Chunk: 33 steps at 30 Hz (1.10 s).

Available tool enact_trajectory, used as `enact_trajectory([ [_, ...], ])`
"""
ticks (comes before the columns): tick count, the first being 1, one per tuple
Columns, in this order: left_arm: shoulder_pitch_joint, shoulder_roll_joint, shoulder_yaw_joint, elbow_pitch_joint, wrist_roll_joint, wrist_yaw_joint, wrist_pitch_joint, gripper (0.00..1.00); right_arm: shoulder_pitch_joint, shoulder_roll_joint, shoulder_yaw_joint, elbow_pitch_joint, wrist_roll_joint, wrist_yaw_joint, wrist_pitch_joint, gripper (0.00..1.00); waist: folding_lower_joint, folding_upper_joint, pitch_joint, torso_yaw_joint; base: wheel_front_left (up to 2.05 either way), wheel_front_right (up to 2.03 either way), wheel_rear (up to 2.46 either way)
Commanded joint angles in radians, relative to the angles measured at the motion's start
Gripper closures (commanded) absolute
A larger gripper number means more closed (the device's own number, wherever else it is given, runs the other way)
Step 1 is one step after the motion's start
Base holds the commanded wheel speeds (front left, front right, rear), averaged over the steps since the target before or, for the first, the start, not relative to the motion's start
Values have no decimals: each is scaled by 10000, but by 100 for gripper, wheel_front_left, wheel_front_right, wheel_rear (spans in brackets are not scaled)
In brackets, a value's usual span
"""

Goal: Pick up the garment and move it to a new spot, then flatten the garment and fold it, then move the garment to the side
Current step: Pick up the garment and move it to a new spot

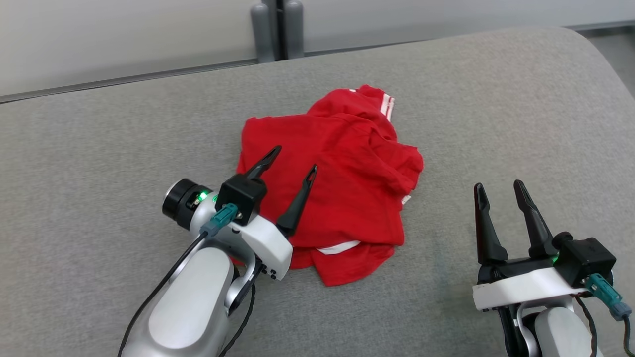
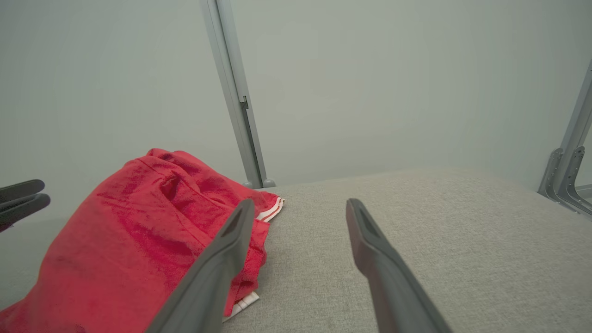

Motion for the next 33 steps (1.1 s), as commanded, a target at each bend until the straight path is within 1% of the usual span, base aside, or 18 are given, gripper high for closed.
enact_trajectory([
  [1,-219,55,-46,67,-13,-65,62,0,-103,-23,11,-47,58,0,-15,0,0,0,248,-293,0,0,0],
  [4,-533,41,-154,286,-57,9,309,0,-150,-21,45,-60,102,0,-15,0,0,0,368,-545,0,0,0],
  [9,-825,26,-177,507,76,376,302,0,-157,-25,59,-88,204,0,-15,0,0,0,475,-854,0,0,0],
  [10,-848,28,-172,539,69,402,284,7,-153,-21,68,-94,227,0,-15,0,0,0,485,-892,0,0,0],
  [11,-866,31,-175,569,63,444,269,55,-150,-23,76,-94,246,0,-15,0,0,0,497,-922,0,0,0],
  [12,-889,43,-187,592,61,454,265,100,-149,-23,72,-95,261,0,-15,0,0,0,507,-942,0,0,0],
  [18,-973,82,-196,605,-23,497,-19,100,-73,-23,-19,-64,244,0,-15,0,0,0,463,-866,0,0,0],
  [24,-899,56,-161,379,-191,636,-372,100,-30,-26,-98,-5,96,0,-14,0,0,0,244,-430,0,0,0],
  [28,-756,124,48,-138,-310,854,-669,100,46,-26,-175,50,46,0,-15,0,0,0,20,-60,0,0,0],
  [33,-535,302,440,-1155,-536,1086,-884,100,186,-25,-255,121,19,0,-15,0,0,0,-286,487,0,0,0],
])
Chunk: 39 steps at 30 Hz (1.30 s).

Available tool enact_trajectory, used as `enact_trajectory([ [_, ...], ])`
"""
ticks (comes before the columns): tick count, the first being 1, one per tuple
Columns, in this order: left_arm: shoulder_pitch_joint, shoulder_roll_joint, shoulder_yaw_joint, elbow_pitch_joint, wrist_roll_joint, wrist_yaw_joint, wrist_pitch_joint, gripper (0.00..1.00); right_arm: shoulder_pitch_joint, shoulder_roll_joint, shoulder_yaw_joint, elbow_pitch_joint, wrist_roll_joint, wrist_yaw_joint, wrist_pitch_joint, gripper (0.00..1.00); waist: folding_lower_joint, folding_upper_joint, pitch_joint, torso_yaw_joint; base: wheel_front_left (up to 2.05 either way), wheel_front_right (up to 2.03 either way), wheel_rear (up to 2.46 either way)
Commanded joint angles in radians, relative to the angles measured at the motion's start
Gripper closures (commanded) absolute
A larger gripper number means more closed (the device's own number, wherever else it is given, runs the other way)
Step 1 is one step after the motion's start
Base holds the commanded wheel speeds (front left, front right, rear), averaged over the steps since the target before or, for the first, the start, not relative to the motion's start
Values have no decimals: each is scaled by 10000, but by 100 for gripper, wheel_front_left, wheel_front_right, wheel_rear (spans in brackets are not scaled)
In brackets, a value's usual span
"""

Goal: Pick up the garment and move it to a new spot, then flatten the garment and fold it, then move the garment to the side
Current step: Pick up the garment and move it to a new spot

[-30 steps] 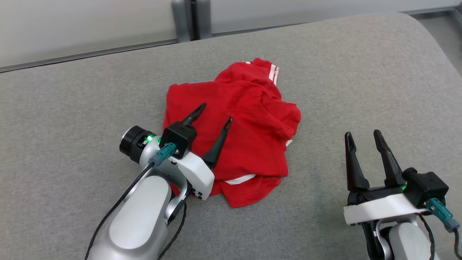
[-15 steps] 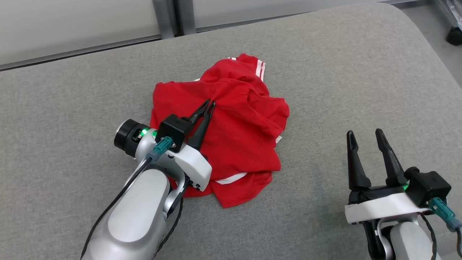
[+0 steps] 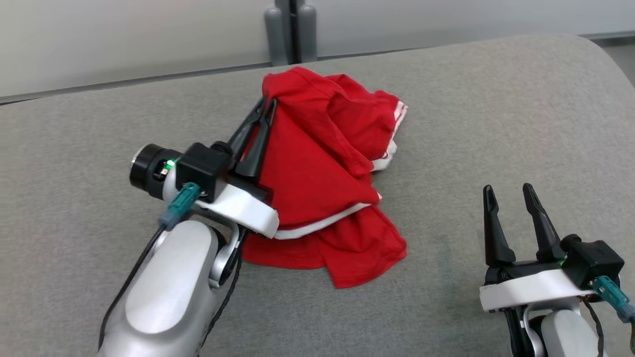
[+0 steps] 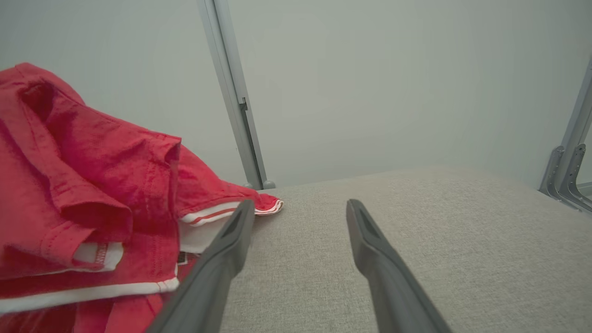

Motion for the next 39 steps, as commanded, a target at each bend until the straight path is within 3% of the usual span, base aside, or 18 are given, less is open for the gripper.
enact_trajectory([
  [1,124,108,142,-284,-78,104,-67,100,137,-19,8,39,-54,0,-16,0,0,0,-228,340,0,0,0],
  [8,416,854,1158,-1381,-427,645,170,100,215,-19,42,104,-102,0,-17,0,0,0,-591,1106,0,0,0],
  [22,1483,2744,3147,-1235,-1205,1040,694,100,188,-22,59,133,-230,0,-16,0,0,0,-583,2097,0,0,0],
  [32,1486,3282,3786,946,-1682,875,366,100,-85,-21,85,100,-517,0,-17,0,0,0,50,2132,0,0,0],
  [39,1163,3183,3668,3238,-1812,655,243,100,-227,-21,119,100,-587,0,-15,0,0,0,398,1920,0,0,0],
])
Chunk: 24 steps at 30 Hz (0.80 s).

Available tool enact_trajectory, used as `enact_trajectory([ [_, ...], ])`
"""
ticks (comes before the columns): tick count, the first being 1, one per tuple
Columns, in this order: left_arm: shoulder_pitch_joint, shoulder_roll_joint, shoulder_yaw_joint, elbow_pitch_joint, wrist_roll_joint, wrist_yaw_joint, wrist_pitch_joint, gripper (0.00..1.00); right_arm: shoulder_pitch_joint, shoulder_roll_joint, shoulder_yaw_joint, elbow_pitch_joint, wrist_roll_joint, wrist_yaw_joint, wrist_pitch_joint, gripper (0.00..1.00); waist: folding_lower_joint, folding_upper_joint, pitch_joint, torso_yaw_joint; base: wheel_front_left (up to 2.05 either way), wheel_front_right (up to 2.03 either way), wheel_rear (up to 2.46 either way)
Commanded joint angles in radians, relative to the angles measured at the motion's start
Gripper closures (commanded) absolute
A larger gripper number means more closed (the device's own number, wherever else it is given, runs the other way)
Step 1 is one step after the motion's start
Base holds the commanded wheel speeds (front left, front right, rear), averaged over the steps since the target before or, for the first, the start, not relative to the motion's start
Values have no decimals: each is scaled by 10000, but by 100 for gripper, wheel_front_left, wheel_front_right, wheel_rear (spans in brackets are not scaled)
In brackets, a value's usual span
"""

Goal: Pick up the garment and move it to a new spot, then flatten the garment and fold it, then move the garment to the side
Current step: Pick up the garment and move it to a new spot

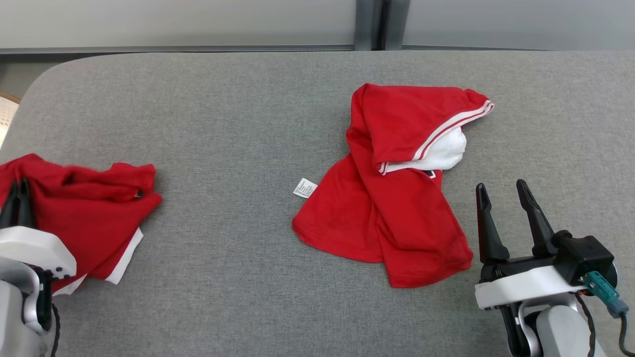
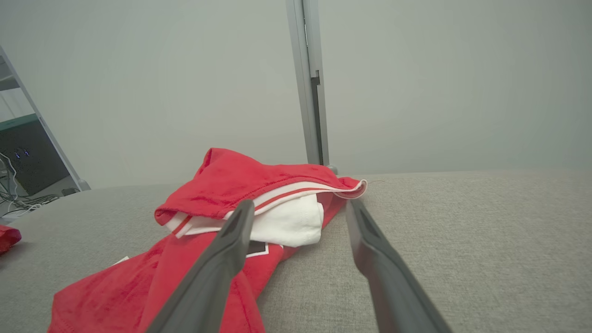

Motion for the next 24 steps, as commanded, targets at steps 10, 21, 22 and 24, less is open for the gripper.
enact_trajectory([
  [10,-849,-352,108,-211,564,344,-683,0,-38,-20,-70,-89,-122,0,-17,0,0,0,-138,-163,0,0,0],
  [21,218,-1126,-178,-3361,1289,249,-664,0,146,-24,147,-255,14,0,-17,0,0,0,-756,-348,0,0,0],
  [22,378,-1239,-286,-3529,1307,195,-664,0,157,-24,196,-260,3,0,-17,0,0,0,-824,-413,0,0,0],
  [24,621,-1361,-474,-3825,1381,147,-665,0,194,-23,292,-272,-42,0,-17,0,0,0,-930,-549,0,0,0],
])
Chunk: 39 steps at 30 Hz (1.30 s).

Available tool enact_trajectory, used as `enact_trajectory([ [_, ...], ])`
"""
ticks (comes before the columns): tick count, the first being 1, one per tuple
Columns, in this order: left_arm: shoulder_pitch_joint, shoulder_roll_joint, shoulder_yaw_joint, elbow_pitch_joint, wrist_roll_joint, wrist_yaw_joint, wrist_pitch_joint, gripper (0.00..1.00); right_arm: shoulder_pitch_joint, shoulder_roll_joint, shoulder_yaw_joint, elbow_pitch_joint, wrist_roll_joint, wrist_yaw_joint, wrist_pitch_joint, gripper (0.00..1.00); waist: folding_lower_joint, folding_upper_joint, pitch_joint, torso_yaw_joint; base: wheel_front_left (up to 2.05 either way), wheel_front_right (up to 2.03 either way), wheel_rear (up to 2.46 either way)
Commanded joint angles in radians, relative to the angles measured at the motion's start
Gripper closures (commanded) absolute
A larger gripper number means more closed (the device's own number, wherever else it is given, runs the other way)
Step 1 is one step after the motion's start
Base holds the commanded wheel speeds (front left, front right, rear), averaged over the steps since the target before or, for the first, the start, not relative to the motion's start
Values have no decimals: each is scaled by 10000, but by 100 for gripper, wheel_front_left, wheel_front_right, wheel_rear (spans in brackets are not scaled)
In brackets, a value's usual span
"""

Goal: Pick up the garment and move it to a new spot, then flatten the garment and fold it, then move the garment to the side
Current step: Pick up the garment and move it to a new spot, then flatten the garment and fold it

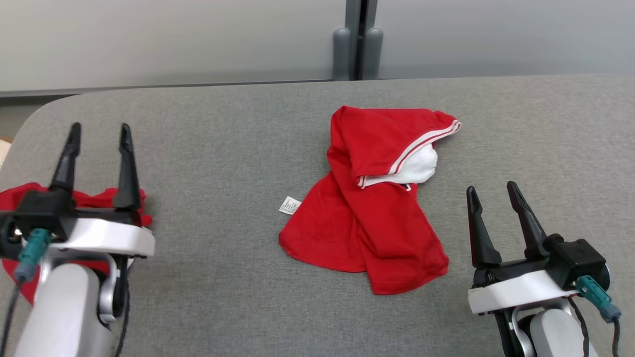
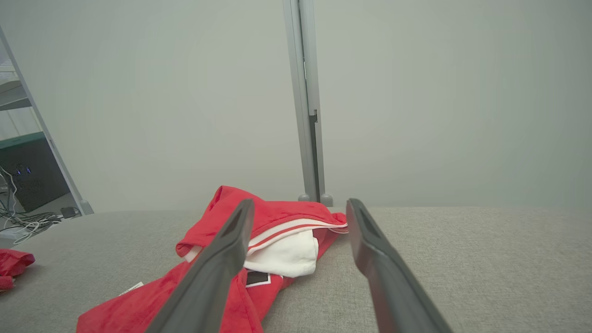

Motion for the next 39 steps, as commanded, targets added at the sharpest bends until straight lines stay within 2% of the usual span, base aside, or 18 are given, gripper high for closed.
enact_trajectory([
  [1,126,-4,-34,-121,115,-10,1,0,119,-23,49,-56,-86,0,-17,0,0,0,-126,-153,0,0,0],
  [8,1179,-629,-727,-579,259,-75,0,0,288,-23,167,-57,-4,0,-17,0,0,0,-436,-654,0,0,0],
  [14,1892,-1154,-861,-543,247,22,-1,0,402,-23,240,-31,195,0,-17,0,0,0,-637,-991,0,0,0],
  [19,1967,-1282,-877,-406,446,-97,-1,0,471,-20,218,-7,191,0,-17,0,0,0,-696,-974,0,0,0],
  [25,1842,-1309,-811,-73,666,-174,-1,0,-85,-24,607,337,-61,0,-17,0,0,0,-408,-642,0,0,0],
  [28,1718,-1408,-813,51,706,-254,-1,0,-482,-20,765,876,198,0,107,0,0,0,-152,-286,0,0,0],
  [33,1401,-1645,-940,111,770,-467,-1,0,-1580,-33,1056,1839,29,0,750,0,0,0,427,457,0,0,0],
  [39,1135,-1843,-866,90,745,-678,-1,0,-2566,-72,1024,2831,-191,0,1037,0,0,0,916,1193,0,0,0],
])
